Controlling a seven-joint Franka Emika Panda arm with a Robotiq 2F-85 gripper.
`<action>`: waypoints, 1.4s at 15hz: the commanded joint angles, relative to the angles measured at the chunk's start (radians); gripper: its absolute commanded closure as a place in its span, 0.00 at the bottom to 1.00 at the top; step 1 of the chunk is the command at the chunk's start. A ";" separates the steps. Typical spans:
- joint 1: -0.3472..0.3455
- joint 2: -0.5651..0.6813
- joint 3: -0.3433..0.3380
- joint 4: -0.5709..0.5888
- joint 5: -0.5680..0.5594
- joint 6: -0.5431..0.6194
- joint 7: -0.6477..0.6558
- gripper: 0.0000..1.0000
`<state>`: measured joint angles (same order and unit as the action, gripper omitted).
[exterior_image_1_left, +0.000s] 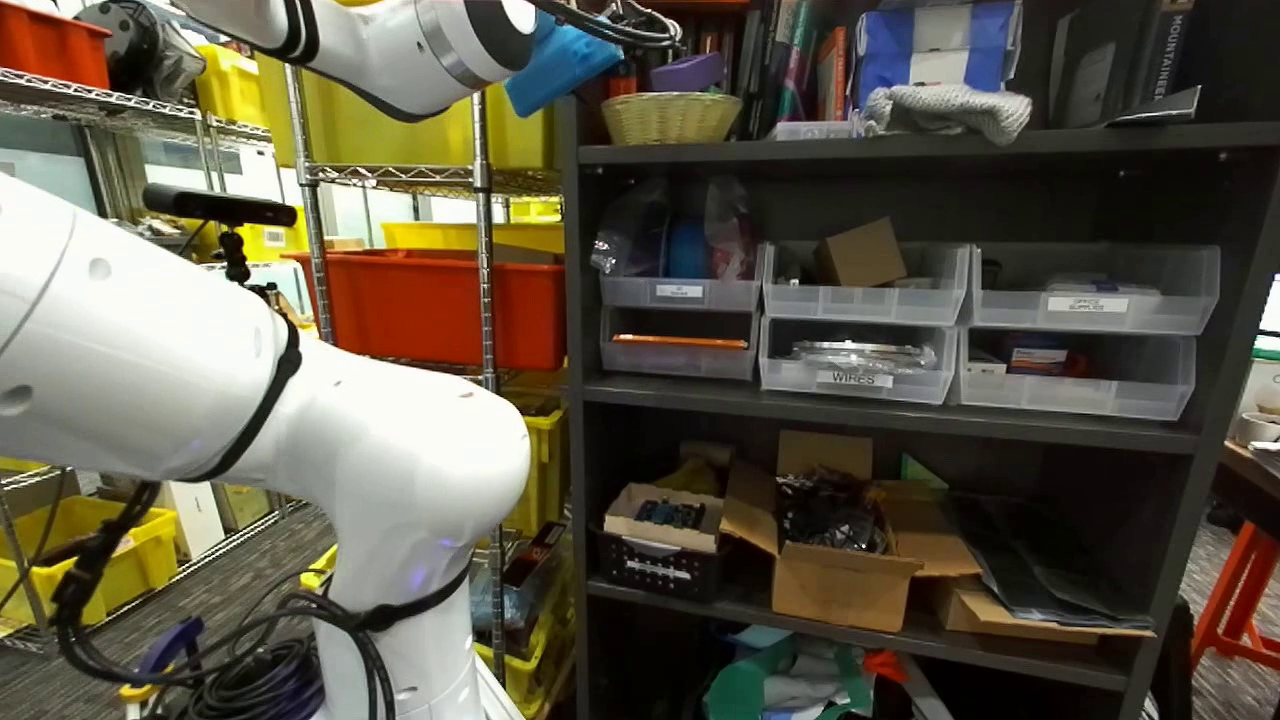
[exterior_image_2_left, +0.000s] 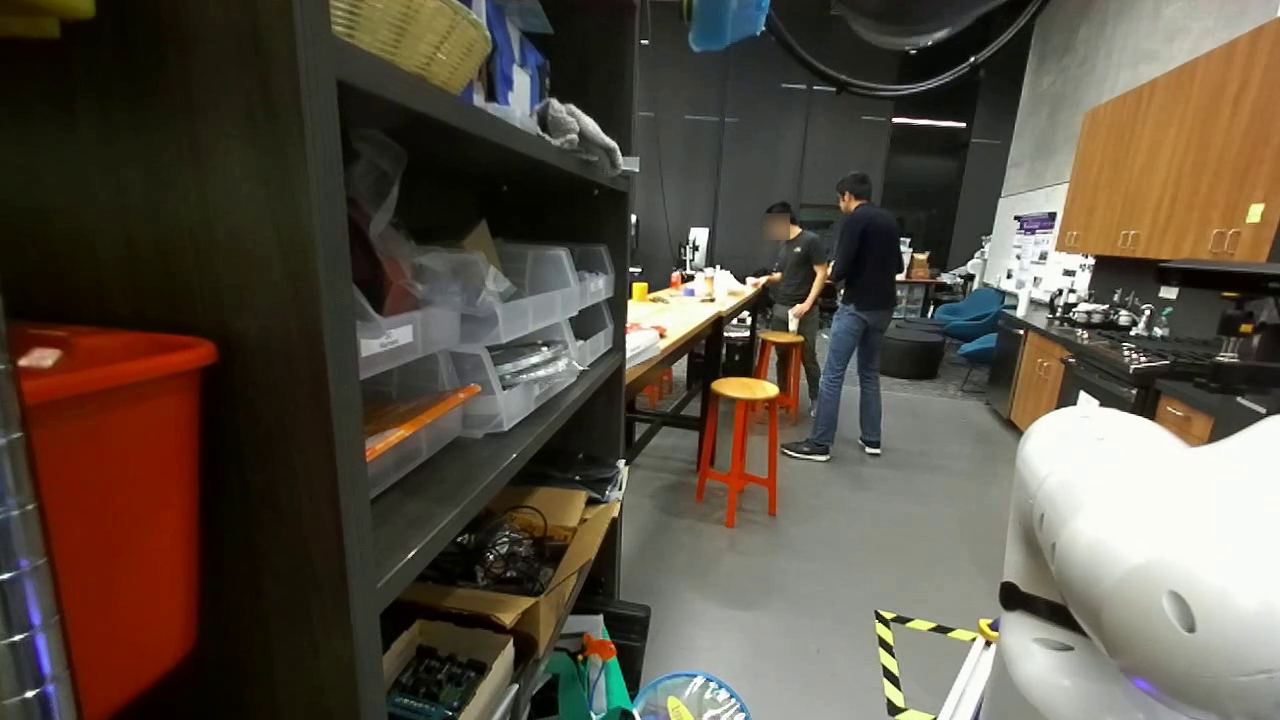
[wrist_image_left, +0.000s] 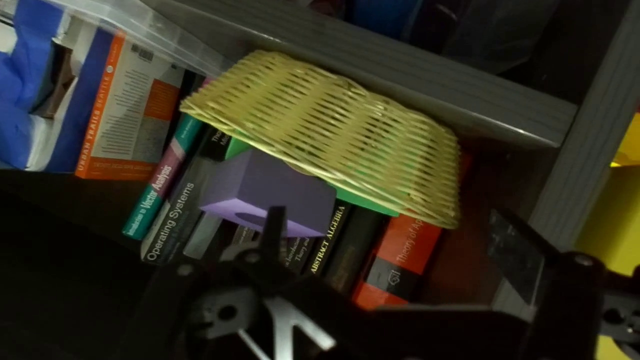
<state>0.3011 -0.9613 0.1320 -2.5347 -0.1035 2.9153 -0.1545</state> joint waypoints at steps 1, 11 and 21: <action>0.057 0.083 -0.007 0.096 0.049 -0.010 0.019 0.00; 0.004 0.157 0.058 0.245 0.121 0.036 0.171 0.00; -0.171 0.175 0.127 0.399 0.129 -0.313 0.334 0.00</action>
<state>0.1838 -0.8042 0.2355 -2.1976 0.0262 2.6955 0.1403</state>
